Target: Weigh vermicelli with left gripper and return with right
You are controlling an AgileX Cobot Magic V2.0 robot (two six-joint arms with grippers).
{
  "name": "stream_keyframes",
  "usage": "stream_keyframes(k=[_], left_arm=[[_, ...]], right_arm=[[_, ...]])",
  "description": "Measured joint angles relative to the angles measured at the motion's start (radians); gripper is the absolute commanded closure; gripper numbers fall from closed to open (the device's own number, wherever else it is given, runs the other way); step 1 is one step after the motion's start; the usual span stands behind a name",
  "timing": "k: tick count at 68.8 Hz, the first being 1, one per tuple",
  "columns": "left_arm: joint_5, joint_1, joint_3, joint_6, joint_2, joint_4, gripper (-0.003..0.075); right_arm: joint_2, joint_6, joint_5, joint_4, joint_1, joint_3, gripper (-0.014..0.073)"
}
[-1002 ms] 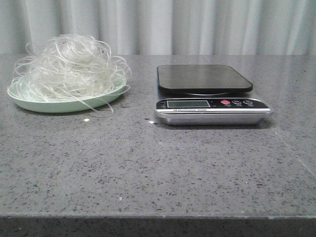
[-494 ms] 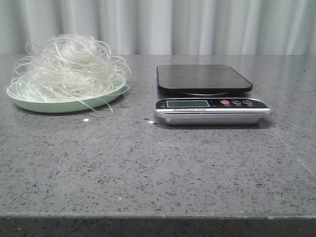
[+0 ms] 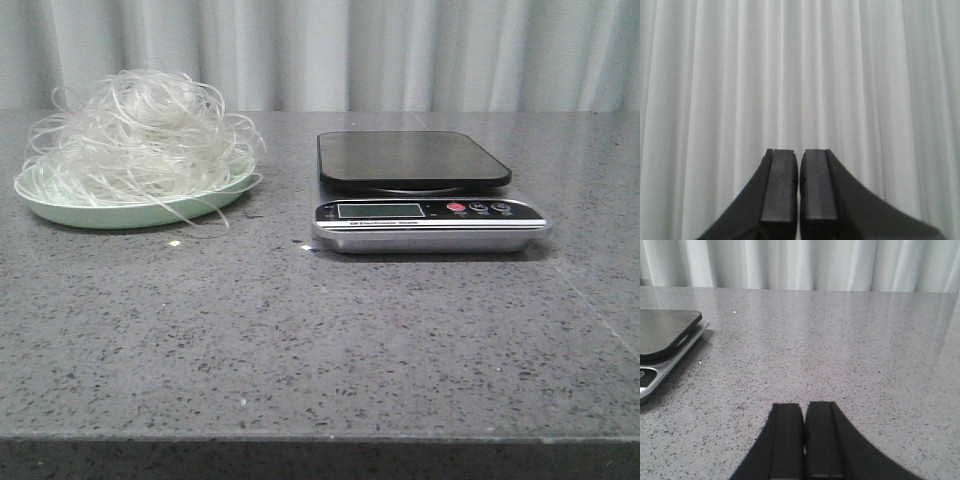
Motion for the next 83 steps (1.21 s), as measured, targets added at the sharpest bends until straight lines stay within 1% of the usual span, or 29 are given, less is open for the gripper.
stream_keyframes(k=[1, 2, 3, 6, 9, 10, 11, 12, 13, 14, 16, 17, 18, 19, 20, 22, 23, 24, 28, 29, 30, 31, 37, 47, 52, 60, 68, 76, 83], left_arm=[[0.000, 0.000, 0.000, 0.000, 0.000, 0.000, 0.0566], [0.041, 0.000, -0.052, 0.000, 0.047, 0.002, 0.0559], [0.041, 0.000, -0.052, 0.000, 0.047, 0.002, 0.0559], [0.096, -0.009, -0.143, 0.000, 0.125, 0.004, 0.0542], [0.134, -0.017, -0.182, 0.000, 0.165, 0.004, 0.0522], [0.163, -0.027, -0.217, 0.000, 0.205, 0.004, 0.0507], [0.163, -0.027, -0.217, 0.000, 0.205, 0.004, 0.0501], [0.191, -0.037, -0.248, 0.000, 0.246, 0.006, 0.0476], [0.191, -0.037, -0.248, 0.000, 0.246, 0.006, 0.0476], [0.219, -0.049, -0.277, 0.000, 0.287, 0.006, 0.0449], [0.247, -0.061, -0.303, 0.000, 0.328, 0.006, 0.0427], [0.247, -0.061, -0.303, 0.000, 0.328, 0.006, 0.0419], [0.276, -0.074, -0.326, 0.000, 0.369, 0.007, 0.0390], [0.276, -0.077, -0.332, 0.000, 0.380, 0.007, 0.0390], [0.306, -0.086, -0.348, 0.000, 0.410, 0.007, 0.0361], [0.334, -0.100, -0.367, 0.000, 0.449, 0.007, 0.0335], [0.341, -0.103, -0.371, 0.000, 0.459, 0.007, 0.0335], [0.361, -0.113, -0.384, 0.000, 0.488, 0.008, 0.0310], [0.412, -0.139, -0.415, 0.000, 0.562, 0.008, 0.0269], [0.412, -0.142, -0.418, 0.000, 0.571, 0.008, 0.0269], [0.440, -0.154, -0.431, 0.000, 0.606, 0.008, 0.0248], [0.440, -0.154, -0.431, 0.000, 0.606, 0.008, 0.0248], [0.514, -0.191, -0.477, 0.000, 0.720, 0.008, 0.0183], [0.653, -0.212, -0.575, 0.002, 0.893, 0.002, 0.0079], [0.732, -0.212, -0.641, 0.040, 0.980, -0.016, 0.0058], [0.852, -0.212, -0.748, 0.125, 1.126, -0.074, 0.0058], [0.930, -0.212, -0.819, 0.167, 1.245, -0.126, 0.0058], [0.969, -0.214, -0.866, 0.176, 1.360, -0.160, 0.0058], [0.971, -0.214, -0.877, 0.177, 1.445, -0.170, 0.0058]], right_arm=[[0.000, 0.000, 0.000, 0.000, 0.000, 0.000, 0.0442], [0.000, 0.000, 0.000, 0.000, 0.000, 0.000, 0.0442], [0.000, 0.000, 0.000, 0.000, 0.000, 0.000, 0.0442], [0.000, 0.000, 0.000, 0.000, 0.000, 0.000, 0.0442], [0.000, 0.000, 0.000, 0.000, 0.000, 0.000, 0.0442], [0.000, 0.000, 0.000, 0.000, 0.000, 0.000, 0.0442], [0.000, 0.000, 0.000, 0.000, 0.000, 0.000, 0.0442], [0.000, 0.000, 0.000, 0.000, 0.000, 0.000, 0.0442], [0.000, 0.000, 0.000, 0.000, 0.000, 0.000, 0.0442], [0.000, 0.000, 0.000, 0.000, 0.000, 0.000, 0.0442], [0.000, 0.000, 0.000, 0.000, 0.000, 0.000, 0.0442], [0.000, 0.000, 0.000, 0.000, 0.000, 0.000, 0.0442], [0.000, 0.000, 0.000, 0.000, 0.000, 0.000, 0.0442], [0.000, 0.000, 0.000, 0.000, 0.000, 0.000, 0.0442], [0.000, 0.000, 0.000, 0.000, 0.000, 0.000, 0.0442], [0.000, 0.000, 0.000, 0.000, 0.000, 0.000, 0.0442], [0.000, 0.000, 0.000, 0.000, 0.000, 0.000, 0.0442], [0.000, 0.000, 0.000, 0.000, 0.000, 0.000, 0.0442], [0.000, 0.000, 0.000, 0.000, 0.000, 0.000, 0.0442], [0.000, 0.000, 0.000, 0.000, 0.000, 0.000, 0.0442], [0.000, 0.000, 0.000, 0.000, 0.000, 0.000, 0.0442], [0.000, 0.000, 0.000, 0.000, 0.000, 0.000, 0.0442], [0.000, 0.000, 0.000, 0.000, 0.000, 0.000, 0.0442], [0.000, 0.000, 0.000, 0.000, 0.000, 0.000, 0.0442], [0.000, 0.000, 0.000, 0.000, 0.000, 0.000, 0.0442], [0.000, 0.000, 0.000, 0.000, 0.000, 0.000, 0.0442], [0.000, 0.000, 0.000, 0.008, 0.000, 0.000, 0.0442], [0.000, 0.000, 0.000, 0.018, 0.000, 0.000, 0.0442], [0.000, 0.002, 0.000, 0.022, 0.000, 0.000, 0.0442]])
